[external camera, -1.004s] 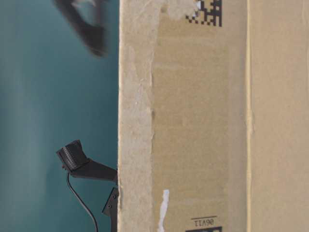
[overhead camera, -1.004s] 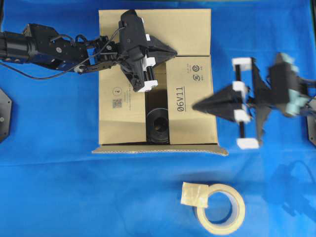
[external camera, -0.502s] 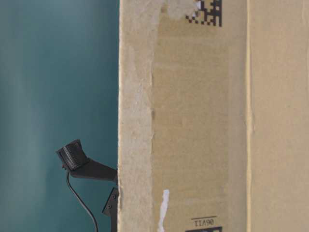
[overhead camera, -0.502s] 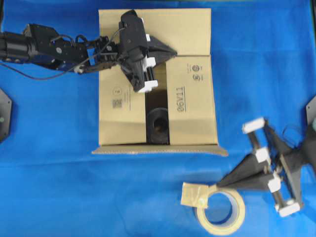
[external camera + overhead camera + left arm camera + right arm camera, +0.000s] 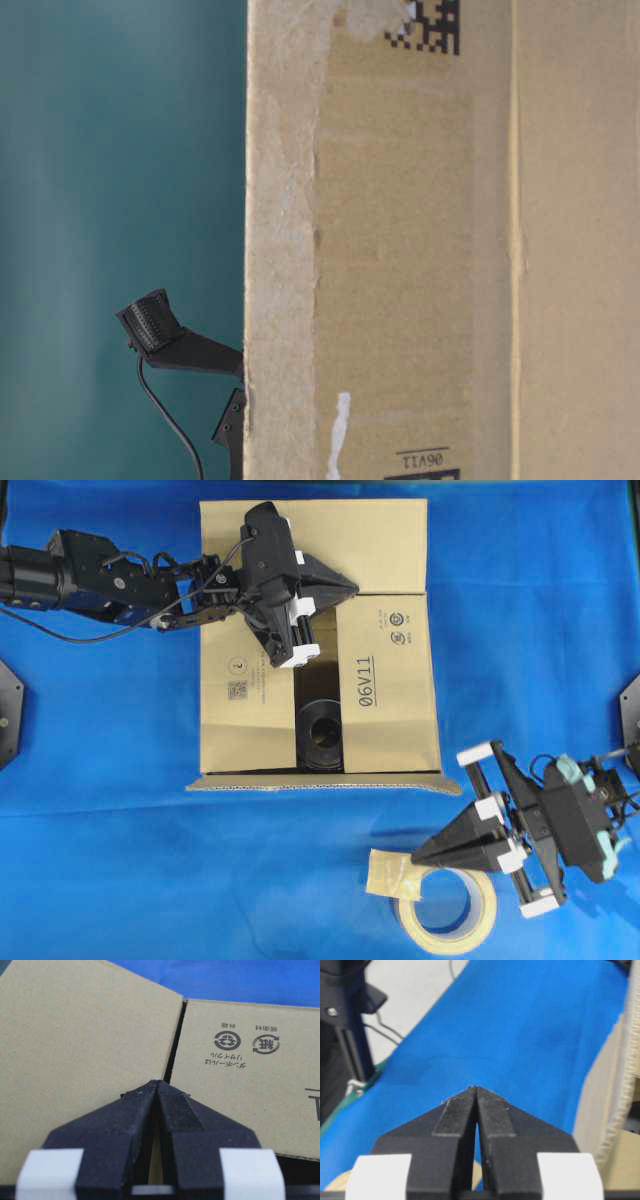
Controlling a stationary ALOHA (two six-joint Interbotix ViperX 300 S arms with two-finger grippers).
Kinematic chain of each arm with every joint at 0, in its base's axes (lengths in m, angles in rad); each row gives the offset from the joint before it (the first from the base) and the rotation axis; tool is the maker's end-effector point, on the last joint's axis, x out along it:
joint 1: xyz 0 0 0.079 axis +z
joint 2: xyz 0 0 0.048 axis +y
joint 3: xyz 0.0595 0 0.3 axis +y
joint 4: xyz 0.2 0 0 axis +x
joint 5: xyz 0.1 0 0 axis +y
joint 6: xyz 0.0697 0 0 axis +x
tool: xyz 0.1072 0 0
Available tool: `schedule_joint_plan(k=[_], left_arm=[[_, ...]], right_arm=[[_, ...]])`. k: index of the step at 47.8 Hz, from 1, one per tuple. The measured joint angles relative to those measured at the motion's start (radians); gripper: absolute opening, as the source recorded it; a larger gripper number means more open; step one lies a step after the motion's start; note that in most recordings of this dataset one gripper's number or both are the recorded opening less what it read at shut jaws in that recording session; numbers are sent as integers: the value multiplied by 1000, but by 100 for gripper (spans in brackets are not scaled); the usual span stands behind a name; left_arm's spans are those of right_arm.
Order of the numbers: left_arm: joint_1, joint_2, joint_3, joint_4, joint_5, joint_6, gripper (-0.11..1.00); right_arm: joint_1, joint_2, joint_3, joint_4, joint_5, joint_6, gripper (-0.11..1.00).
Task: Close the cardboard box.
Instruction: 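Swing the right gripper down to the front flap and lift it upward, then fold the front flap over the box top with the right gripper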
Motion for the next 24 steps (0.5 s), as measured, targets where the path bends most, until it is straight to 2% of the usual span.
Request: schedule_joint_plan(k=[10,24], left_arm=[[0,0,-2,2,0,-3,0],[-5,0,0,2,0,-5,0]], right_arm=[[-69,-52,23,0,0,2,0],[-236,-143,72,28,57,11,0]])
